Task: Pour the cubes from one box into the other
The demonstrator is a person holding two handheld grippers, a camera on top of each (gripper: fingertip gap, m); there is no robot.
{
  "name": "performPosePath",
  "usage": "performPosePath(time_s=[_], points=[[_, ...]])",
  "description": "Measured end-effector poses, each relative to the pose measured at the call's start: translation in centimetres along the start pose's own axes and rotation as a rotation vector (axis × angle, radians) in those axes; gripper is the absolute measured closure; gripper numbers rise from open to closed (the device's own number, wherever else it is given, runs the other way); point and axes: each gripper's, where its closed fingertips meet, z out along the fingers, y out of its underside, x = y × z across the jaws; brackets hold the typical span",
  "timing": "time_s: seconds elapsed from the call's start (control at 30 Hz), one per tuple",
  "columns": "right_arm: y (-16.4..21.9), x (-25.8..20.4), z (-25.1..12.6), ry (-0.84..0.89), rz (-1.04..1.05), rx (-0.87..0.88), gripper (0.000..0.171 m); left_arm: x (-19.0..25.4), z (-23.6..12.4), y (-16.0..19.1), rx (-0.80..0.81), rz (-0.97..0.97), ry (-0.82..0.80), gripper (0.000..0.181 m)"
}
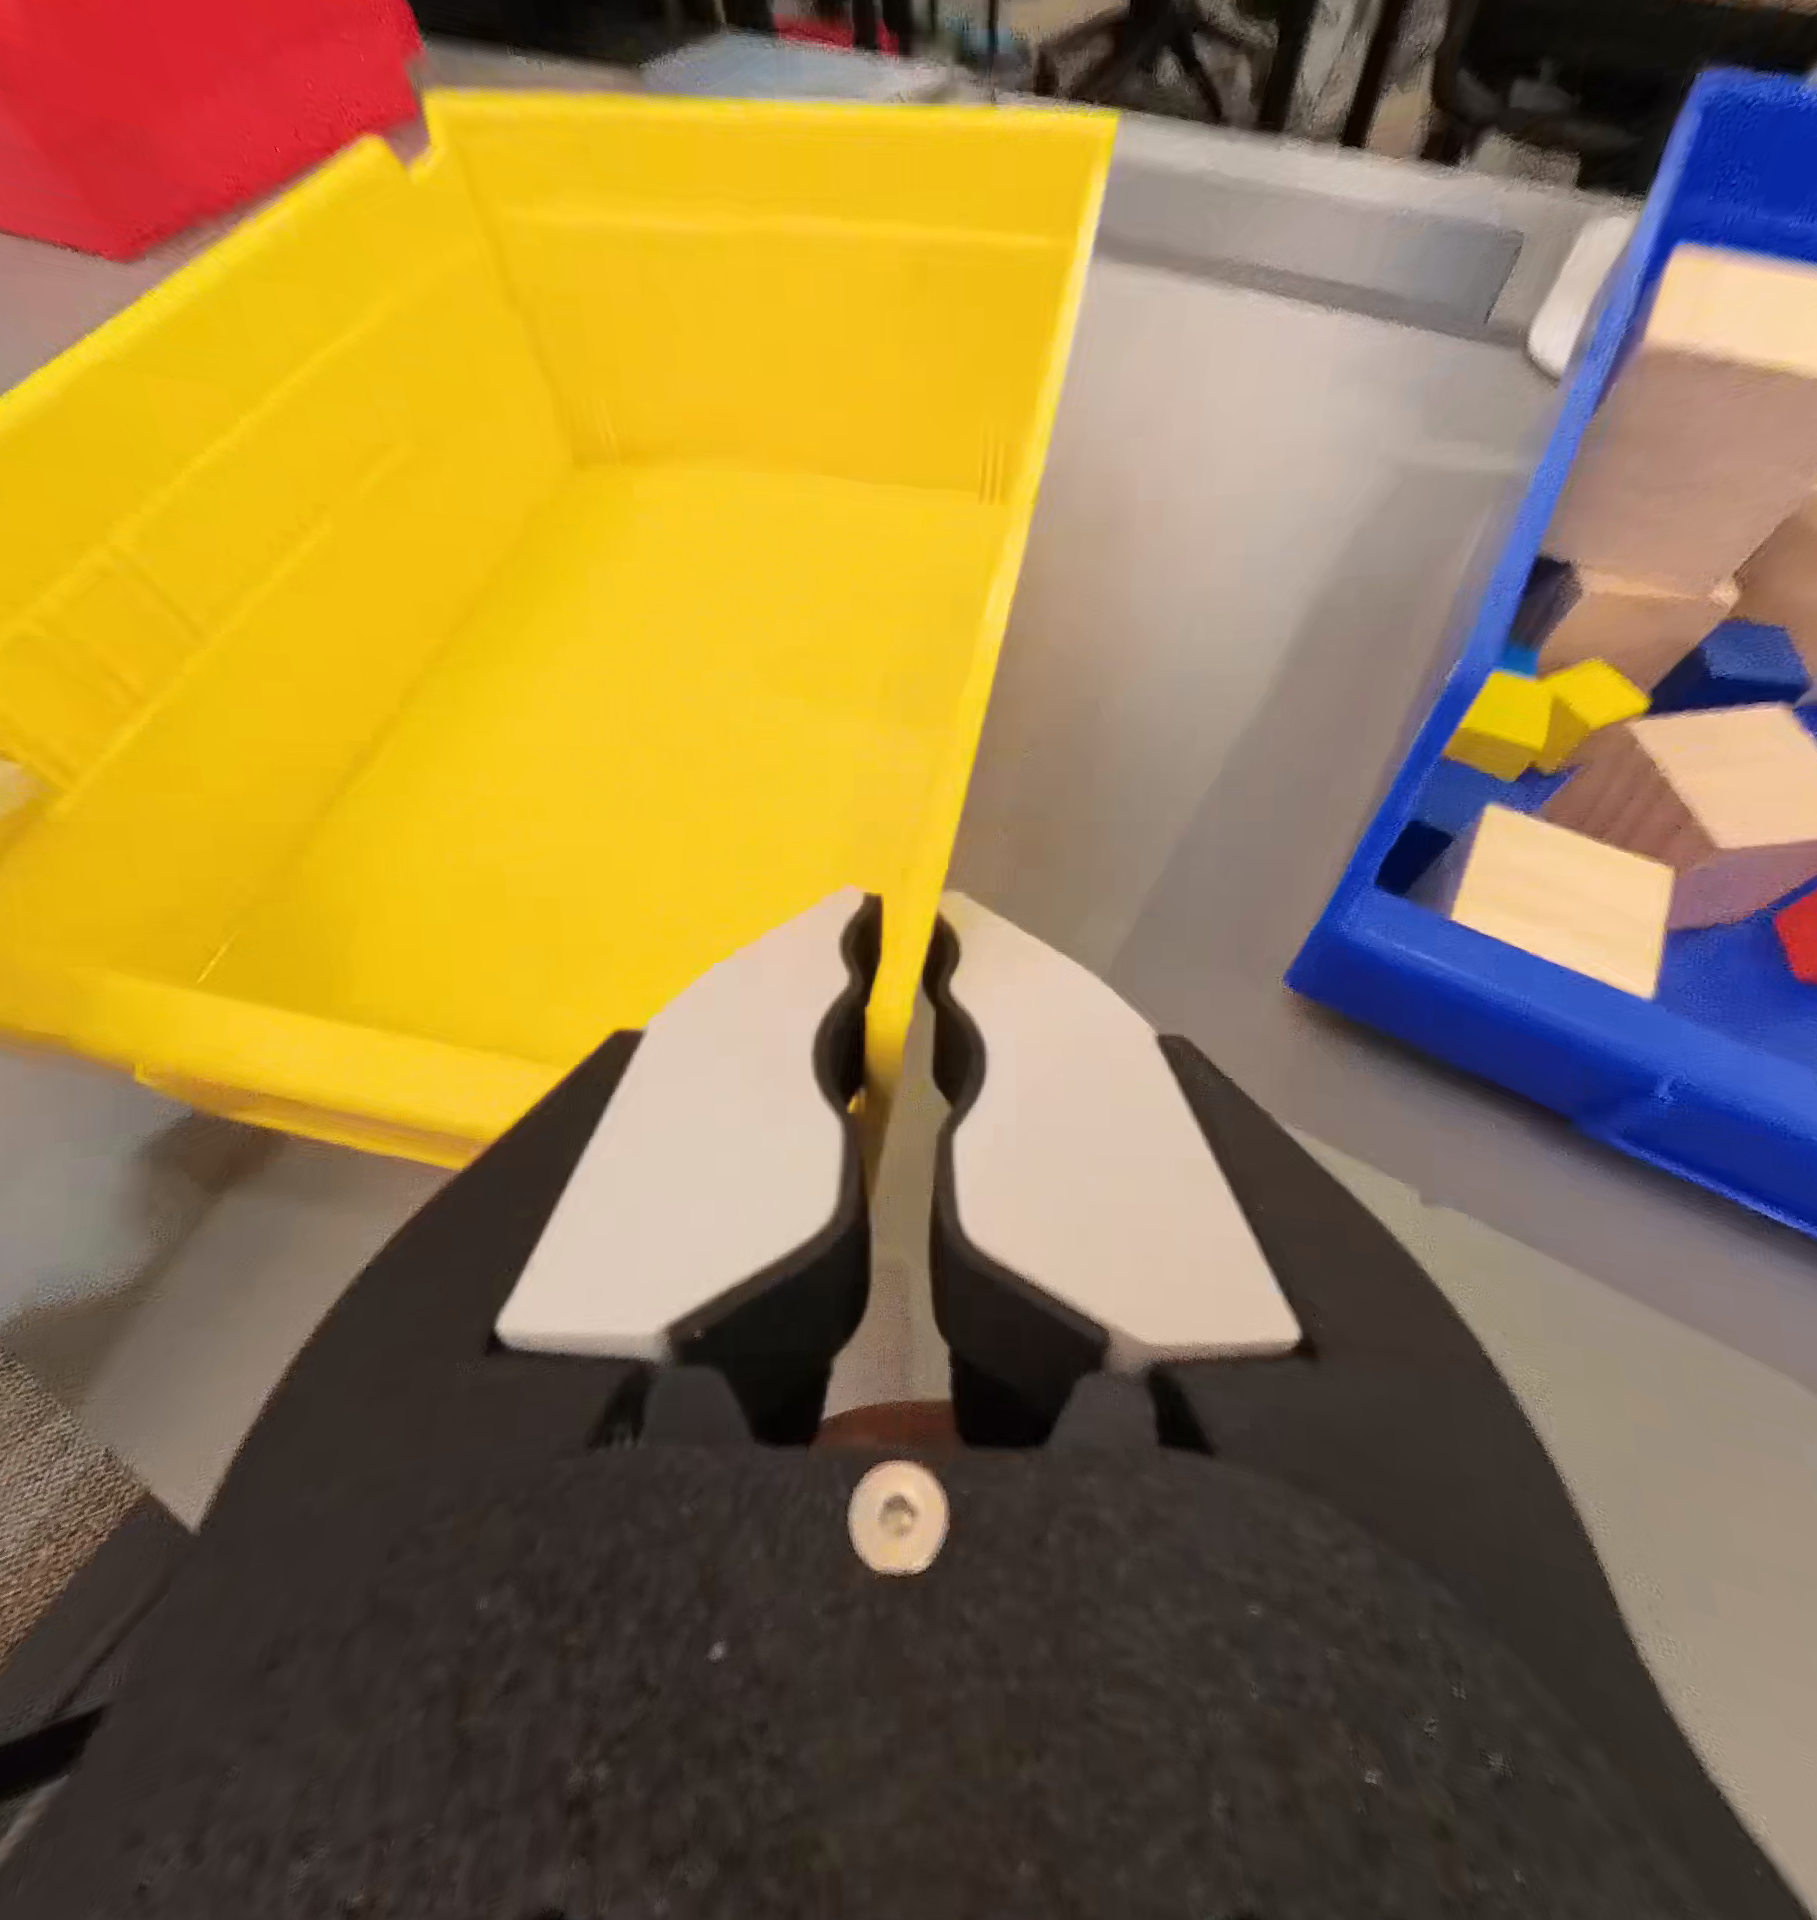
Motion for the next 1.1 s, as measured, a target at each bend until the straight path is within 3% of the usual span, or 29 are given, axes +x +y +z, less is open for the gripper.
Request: performPosePath(time_s=[0.13, 0.3, 0.47, 0.6, 0.73, 0.87, 0.97, 1.1], points=[[-1.1, 1.2, -2.1, -0.108, 0.025, 0.169, 0.165, 2.2, -3.4, -1.8, 0.137, 0.088, -0.086, 0.177], [-6.7, 7.5, -7.7, -0.074, 0.096, 0.359, 0.166, 9.8, -8.5, -8.7, 0.377, 0.107, -0.084, 0.177], [-12.9, 18.8, -18.5, 0.168, 0.081, 0.572, 0.167, 22.7, -10.6, -14.7, 0.502, 0.082, 0.128, 0.177], [-12.8, 29.2, -25.2, 0.341, 0.079, 0.575, 0.167, 35.0, -10.3, -16.5, 0.512, 0.090, 0.295, 0.178], [-7.8, 40.1, -28.6, 0.506, 0.129, 0.449, 0.167, 47.4, -7.1, -13.9, 0.413, 0.151, 0.389, 0.179], [0.1, 49.1, -28.4, 0.571, 0.227, 0.257, 0.168, 56.6, -2.1, -7.6, 0.214, 0.197, 0.387, 0.179], [4.7, 52.8, -26.0, 0.514, 0.262, 0.169, 0.167, 59.4, 1.1, -3.3, 0.121, 0.192, 0.343, 0.179], [7.5, 54.4, -23.0, 0.429, 0.284, 0.101, 0.167, 59.8, 3.7, -0.4, 0.061, 0.194, 0.316, 0.179]])
